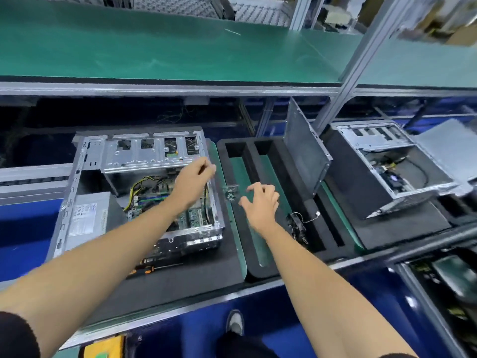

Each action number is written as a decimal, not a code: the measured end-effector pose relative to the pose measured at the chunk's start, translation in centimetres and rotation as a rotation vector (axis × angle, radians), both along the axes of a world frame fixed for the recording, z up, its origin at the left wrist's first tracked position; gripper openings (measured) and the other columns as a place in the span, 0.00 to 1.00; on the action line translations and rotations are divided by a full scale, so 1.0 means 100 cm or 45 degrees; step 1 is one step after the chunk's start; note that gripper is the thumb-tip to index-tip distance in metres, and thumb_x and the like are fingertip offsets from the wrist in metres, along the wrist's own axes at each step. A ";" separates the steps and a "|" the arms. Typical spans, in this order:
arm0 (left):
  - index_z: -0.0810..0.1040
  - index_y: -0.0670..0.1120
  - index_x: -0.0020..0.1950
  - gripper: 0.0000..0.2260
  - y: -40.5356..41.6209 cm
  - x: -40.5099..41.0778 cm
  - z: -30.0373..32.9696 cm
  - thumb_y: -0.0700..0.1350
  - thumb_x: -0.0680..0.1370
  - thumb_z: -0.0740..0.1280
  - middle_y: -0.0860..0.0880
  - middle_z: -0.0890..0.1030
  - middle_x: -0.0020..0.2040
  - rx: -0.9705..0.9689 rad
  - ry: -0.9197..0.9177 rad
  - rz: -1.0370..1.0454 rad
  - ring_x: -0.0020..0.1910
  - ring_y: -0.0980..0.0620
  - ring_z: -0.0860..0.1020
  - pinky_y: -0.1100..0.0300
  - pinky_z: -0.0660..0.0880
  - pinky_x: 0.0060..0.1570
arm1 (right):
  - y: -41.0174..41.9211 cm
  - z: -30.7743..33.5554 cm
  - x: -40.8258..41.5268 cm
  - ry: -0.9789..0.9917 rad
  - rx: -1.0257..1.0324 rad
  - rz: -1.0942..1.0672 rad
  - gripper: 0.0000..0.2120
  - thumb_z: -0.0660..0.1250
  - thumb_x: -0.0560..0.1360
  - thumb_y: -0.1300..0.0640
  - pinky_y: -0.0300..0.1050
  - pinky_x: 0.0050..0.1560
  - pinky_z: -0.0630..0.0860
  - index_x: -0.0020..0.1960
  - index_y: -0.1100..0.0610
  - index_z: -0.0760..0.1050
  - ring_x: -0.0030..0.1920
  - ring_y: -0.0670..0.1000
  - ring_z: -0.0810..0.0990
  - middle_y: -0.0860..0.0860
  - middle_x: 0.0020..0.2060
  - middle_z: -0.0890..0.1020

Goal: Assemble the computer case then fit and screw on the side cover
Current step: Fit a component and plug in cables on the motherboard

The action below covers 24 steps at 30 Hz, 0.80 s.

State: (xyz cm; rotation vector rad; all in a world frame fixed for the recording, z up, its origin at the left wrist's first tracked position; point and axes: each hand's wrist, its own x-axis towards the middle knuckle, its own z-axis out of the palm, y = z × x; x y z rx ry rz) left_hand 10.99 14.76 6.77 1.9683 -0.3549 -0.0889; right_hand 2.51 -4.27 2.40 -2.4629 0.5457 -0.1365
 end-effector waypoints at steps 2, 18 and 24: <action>0.73 0.50 0.42 0.10 -0.022 0.000 0.012 0.54 0.79 0.63 0.52 0.79 0.38 0.070 0.043 -0.118 0.40 0.46 0.77 0.50 0.73 0.45 | -0.035 -0.004 -0.019 0.176 -0.101 -0.060 0.13 0.69 0.77 0.49 0.53 0.64 0.62 0.58 0.50 0.73 0.61 0.58 0.65 0.52 0.62 0.65; 0.75 0.44 0.48 0.05 -0.148 -0.001 0.001 0.44 0.81 0.62 0.43 0.82 0.47 0.414 0.310 -0.219 0.35 0.49 0.72 0.55 0.70 0.37 | -0.185 -0.047 -0.037 0.962 -0.305 0.380 0.17 0.60 0.84 0.47 0.56 0.67 0.70 0.69 0.53 0.69 0.66 0.62 0.73 0.58 0.71 0.65; 0.76 0.46 0.50 0.04 -0.145 -0.005 -0.011 0.44 0.83 0.63 0.54 0.80 0.43 0.555 0.232 -0.180 0.42 0.51 0.77 0.59 0.68 0.46 | -0.206 -0.040 -0.017 0.619 -0.445 0.463 0.08 0.57 0.84 0.49 0.54 0.55 0.75 0.59 0.53 0.67 0.47 0.59 0.76 0.55 0.57 0.68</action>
